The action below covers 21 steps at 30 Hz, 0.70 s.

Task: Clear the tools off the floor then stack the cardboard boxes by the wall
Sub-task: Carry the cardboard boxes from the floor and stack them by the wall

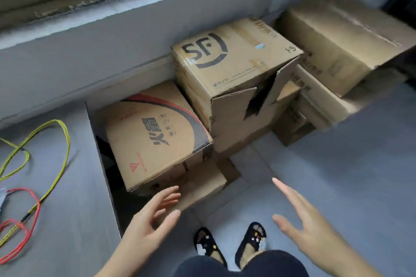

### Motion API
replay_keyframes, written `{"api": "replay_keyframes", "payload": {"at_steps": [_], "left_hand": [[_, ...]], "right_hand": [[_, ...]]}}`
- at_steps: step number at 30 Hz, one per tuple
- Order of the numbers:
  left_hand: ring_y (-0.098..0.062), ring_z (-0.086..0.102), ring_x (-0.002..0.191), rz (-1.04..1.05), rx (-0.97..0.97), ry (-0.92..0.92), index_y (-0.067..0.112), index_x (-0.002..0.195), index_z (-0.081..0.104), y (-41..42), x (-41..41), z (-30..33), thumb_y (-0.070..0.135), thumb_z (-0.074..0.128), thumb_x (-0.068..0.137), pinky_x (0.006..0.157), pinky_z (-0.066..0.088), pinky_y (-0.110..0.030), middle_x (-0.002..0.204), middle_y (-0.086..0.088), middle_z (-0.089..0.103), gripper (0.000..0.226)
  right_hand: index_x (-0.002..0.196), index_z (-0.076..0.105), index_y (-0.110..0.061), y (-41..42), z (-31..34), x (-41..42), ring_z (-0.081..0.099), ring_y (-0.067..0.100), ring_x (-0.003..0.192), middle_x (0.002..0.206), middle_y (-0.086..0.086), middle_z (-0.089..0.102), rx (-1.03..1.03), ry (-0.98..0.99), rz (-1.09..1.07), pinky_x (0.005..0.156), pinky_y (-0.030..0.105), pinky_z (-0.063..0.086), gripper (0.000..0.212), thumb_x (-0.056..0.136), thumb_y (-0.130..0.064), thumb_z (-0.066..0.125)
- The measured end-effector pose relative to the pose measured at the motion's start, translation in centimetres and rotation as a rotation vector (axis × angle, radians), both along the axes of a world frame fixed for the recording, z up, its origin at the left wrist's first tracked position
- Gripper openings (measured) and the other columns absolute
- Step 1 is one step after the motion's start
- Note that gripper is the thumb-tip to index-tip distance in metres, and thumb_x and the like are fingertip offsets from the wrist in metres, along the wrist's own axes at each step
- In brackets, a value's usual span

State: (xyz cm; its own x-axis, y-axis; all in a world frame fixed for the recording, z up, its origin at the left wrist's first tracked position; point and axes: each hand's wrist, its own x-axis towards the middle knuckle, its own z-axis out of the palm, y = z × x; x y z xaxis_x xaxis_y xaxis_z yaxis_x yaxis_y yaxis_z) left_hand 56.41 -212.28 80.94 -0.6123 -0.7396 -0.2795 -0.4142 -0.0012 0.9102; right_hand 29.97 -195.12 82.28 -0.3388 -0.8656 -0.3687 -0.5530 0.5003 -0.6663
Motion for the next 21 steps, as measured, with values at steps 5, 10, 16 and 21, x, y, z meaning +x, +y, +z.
{"api": "replay_keyframes", "payload": {"at_steps": [5, 10, 16, 21], "left_hand": [[0.004, 0.06, 0.106, -0.105, -0.071, 0.075, 0.064, 0.109, 0.051, 5.9, -4.2, -0.9, 0.052, 0.059, 0.064, 0.092, 0.047, -0.014, 0.109, 0.028, 0.064, 0.047], [0.004, 0.06, 0.106, -0.308, -0.069, 0.115, 0.072, 0.102, 0.049, 11.1, -10.7, -2.3, 0.041, 0.061, 0.067, 0.091, 0.044, -0.014, 0.106, 0.032, 0.064, 0.048], [0.002, 0.059, 0.108, -0.607, -0.016, 0.195, 0.072, 0.099, 0.051, 21.1, -20.4, -2.4, 0.037, 0.06, 0.065, 0.088, 0.042, -0.009, 0.105, 0.032, 0.065, 0.049], [0.003, 0.06, 0.108, -0.823, -0.098, 0.262, 0.066, 0.108, 0.051, 30.8, -27.6, -2.1, 0.052, 0.056, 0.065, 0.09, 0.044, -0.009, 0.11, 0.026, 0.065, 0.046]], "right_hand": [[0.113, 0.024, -0.081, 10.5, -1.5, 2.5, 0.04, -0.022, 0.117, 0.123, -0.05, 0.039, -0.206, -0.094, -0.536, 0.097, 0.009, 0.036, 0.067, 0.051, -0.091, 0.05], [0.109, 0.036, -0.079, 19.3, -3.2, 2.4, 0.048, -0.021, 0.108, 0.113, -0.05, 0.047, -0.354, -0.08, -0.883, 0.089, -0.003, 0.034, 0.058, 0.055, -0.087, 0.053], [0.11, 0.041, -0.075, 33.1, -2.6, 0.8, 0.051, -0.016, 0.111, 0.119, -0.037, 0.052, -0.481, 0.001, -1.234, 0.091, 0.0, 0.035, 0.06, 0.053, -0.092, 0.046], [0.11, 0.041, -0.074, 43.0, -3.1, -0.1, 0.052, -0.01, 0.113, 0.12, -0.036, 0.053, -0.493, 0.113, -1.454, 0.092, 0.002, 0.036, 0.048, 0.068, -0.06, 0.057]]}}
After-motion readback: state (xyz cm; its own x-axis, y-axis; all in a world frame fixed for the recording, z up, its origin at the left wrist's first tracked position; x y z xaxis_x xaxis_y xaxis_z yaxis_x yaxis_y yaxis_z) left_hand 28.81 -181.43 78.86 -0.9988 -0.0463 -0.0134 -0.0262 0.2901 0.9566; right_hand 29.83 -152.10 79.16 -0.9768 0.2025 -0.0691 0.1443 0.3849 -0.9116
